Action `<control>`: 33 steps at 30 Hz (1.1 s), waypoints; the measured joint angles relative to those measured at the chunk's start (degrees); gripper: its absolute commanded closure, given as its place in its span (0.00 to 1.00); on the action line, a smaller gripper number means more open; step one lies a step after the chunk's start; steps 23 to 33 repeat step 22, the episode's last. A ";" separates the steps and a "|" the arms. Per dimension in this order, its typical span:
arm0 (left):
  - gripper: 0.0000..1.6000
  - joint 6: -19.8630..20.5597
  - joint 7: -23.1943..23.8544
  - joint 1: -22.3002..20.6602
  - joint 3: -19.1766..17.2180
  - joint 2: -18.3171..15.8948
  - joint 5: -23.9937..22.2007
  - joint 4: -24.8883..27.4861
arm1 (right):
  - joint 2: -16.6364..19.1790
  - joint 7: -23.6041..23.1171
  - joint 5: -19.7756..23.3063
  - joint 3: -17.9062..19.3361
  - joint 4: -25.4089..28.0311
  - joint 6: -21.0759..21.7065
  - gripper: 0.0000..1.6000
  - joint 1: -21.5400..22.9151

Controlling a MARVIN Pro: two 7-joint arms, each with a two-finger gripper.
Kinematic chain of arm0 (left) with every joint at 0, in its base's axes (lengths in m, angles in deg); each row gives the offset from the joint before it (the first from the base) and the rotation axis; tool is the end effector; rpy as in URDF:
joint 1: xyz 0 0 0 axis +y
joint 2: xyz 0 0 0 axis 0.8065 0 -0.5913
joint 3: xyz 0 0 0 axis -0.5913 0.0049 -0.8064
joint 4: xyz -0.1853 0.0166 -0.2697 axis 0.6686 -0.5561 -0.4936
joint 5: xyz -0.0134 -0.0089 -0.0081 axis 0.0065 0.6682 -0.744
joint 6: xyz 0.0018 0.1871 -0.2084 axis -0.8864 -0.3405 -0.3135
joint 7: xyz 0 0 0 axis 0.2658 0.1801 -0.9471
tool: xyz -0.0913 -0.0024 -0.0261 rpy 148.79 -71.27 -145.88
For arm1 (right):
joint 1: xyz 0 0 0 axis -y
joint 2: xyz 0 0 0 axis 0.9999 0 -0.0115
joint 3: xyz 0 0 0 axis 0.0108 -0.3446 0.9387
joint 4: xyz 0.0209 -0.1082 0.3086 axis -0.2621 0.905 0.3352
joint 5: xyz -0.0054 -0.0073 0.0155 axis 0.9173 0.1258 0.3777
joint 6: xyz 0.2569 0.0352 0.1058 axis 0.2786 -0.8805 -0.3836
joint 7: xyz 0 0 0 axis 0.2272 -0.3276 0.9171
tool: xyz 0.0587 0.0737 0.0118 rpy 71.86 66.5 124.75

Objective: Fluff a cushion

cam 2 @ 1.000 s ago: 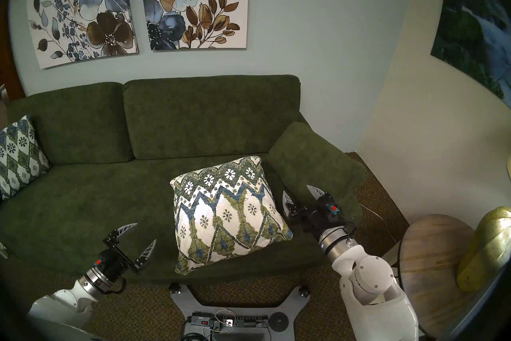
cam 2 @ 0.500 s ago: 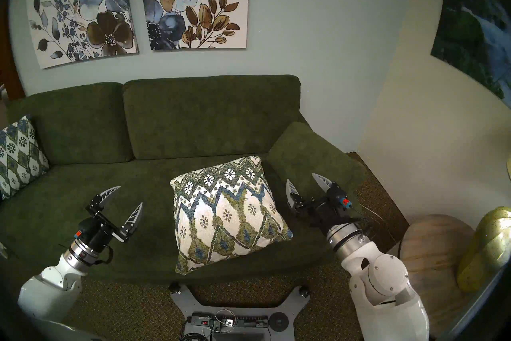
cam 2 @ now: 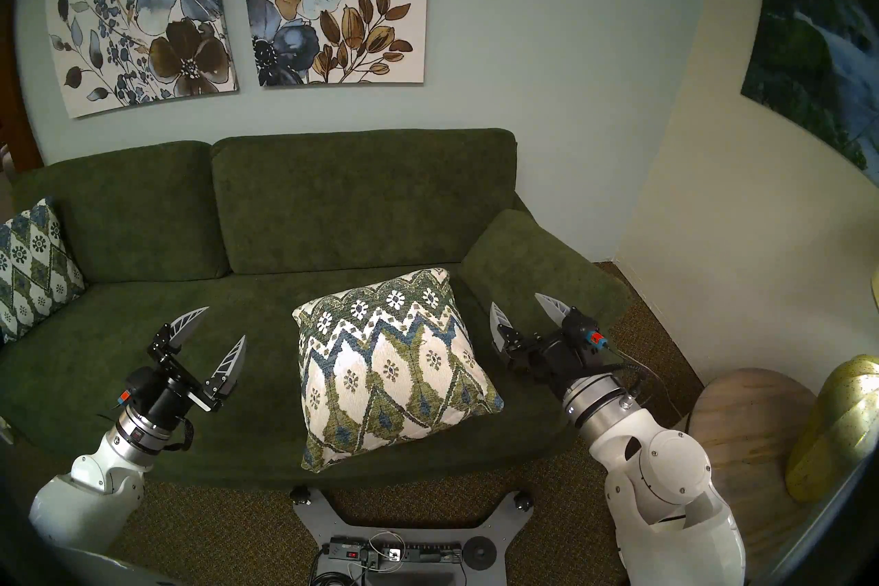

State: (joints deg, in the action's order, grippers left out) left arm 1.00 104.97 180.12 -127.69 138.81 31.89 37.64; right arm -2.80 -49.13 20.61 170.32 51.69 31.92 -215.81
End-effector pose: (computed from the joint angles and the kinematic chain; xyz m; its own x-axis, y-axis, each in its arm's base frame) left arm 0.1712 0.1911 -0.3435 -0.3682 -0.0071 0.9297 -0.4645 -0.8648 -0.1905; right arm 0.1964 -0.0495 -0.2991 0.0848 -0.1062 0.9907 0.3323 -0.9343 -0.1287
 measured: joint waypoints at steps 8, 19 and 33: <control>0.00 0.00 1.64 -0.90 1.14 -0.02 -0.92 -0.89 | -1.01 1.61 -0.54 -0.99 0.17 1.18 0.00 0.18; 0.00 -0.02 2.74 -1.39 0.80 0.20 -1.57 -1.05 | -1.45 2.15 -0.89 -0.84 0.28 1.19 0.00 0.29; 0.00 -0.02 2.94 -1.44 0.71 0.37 -1.64 -1.05 | -1.47 2.19 -0.93 -0.79 0.29 1.16 0.00 0.30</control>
